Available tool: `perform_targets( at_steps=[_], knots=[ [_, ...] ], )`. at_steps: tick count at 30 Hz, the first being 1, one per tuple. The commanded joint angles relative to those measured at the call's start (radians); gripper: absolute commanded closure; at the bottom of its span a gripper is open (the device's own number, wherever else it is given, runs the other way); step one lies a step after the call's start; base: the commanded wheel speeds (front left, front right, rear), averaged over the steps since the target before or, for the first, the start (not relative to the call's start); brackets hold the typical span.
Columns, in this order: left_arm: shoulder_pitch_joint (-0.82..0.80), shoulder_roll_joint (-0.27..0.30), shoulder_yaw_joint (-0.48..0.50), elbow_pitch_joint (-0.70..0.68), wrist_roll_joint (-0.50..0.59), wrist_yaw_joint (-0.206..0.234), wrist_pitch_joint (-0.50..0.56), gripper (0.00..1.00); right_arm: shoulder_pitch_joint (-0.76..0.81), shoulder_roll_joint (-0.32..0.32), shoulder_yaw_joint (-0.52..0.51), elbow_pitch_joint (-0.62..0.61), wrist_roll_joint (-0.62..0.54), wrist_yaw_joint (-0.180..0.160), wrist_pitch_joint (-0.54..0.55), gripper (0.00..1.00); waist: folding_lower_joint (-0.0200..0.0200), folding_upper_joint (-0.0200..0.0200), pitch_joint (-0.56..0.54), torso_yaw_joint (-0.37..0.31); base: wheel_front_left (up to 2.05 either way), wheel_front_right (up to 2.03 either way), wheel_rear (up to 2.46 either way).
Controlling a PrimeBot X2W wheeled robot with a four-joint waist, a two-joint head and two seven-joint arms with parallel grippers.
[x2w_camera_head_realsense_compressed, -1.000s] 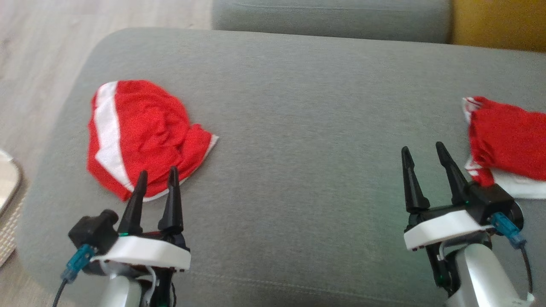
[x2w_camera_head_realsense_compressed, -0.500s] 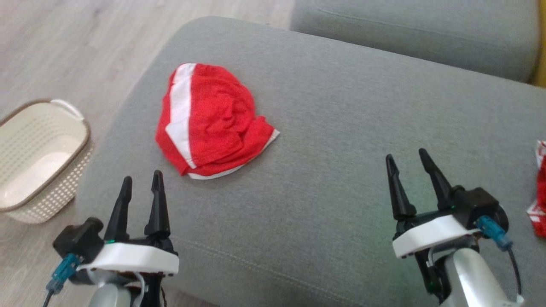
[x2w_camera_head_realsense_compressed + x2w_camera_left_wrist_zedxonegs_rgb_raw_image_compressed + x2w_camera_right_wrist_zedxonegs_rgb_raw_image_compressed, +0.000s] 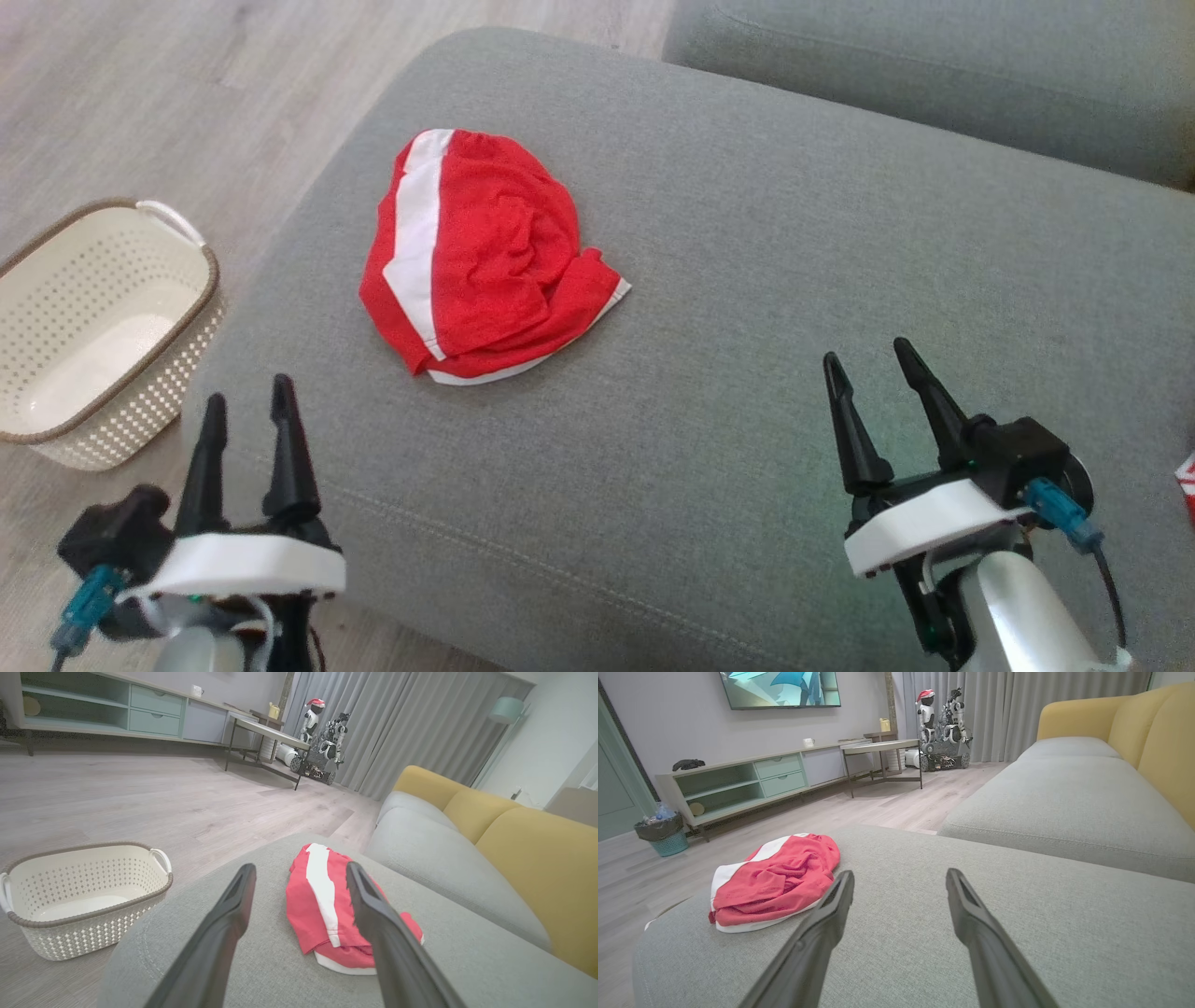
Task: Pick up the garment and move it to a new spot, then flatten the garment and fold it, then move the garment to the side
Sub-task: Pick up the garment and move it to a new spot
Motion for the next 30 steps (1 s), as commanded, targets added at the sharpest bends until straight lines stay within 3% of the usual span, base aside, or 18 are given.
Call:
perform_targets(
  at_steps=[1, 9, 19, 30],
  knots=[
    [-0.061, 0.007, 0.053, -0.011, 0.011, -0.007, -0.005, 0.00, -0.035, 0.001, 0.027, -0.031, 0.000, -0.001, 0.008, 0.00, 0.0000, 0.0000, 0.013, -0.015, 0.00, 0.00, 0.00],
    [-0.170, 0.033, 0.102, 0.109, 0.065, -0.050, -0.005, 0.00, -0.070, 0.001, 0.009, -0.075, -0.028, -0.001, 0.045, 0.00, 0.0000, 0.0000, 0.086, -0.051, 0.00, 0.00, 0.00],
    [-0.486, 0.130, 0.016, 0.412, 0.037, -0.125, 0.139, 0.00, -0.134, 0.001, -0.065, -0.270, -0.150, -0.001, 0.179, 0.00, 0.0000, 0.0000, 0.248, -0.080, 0.00, 0.00, 0.00],
    [-0.734, 0.204, -0.077, 0.723, -0.023, -0.139, 0.199, 0.00, -0.169, 0.001, -0.054, -0.410, -0.185, -0.001, 0.259, 0.00, 0.0000, 0.0000, 0.337, -0.141, 0.00, 0.00, 0.00]
  ],
)
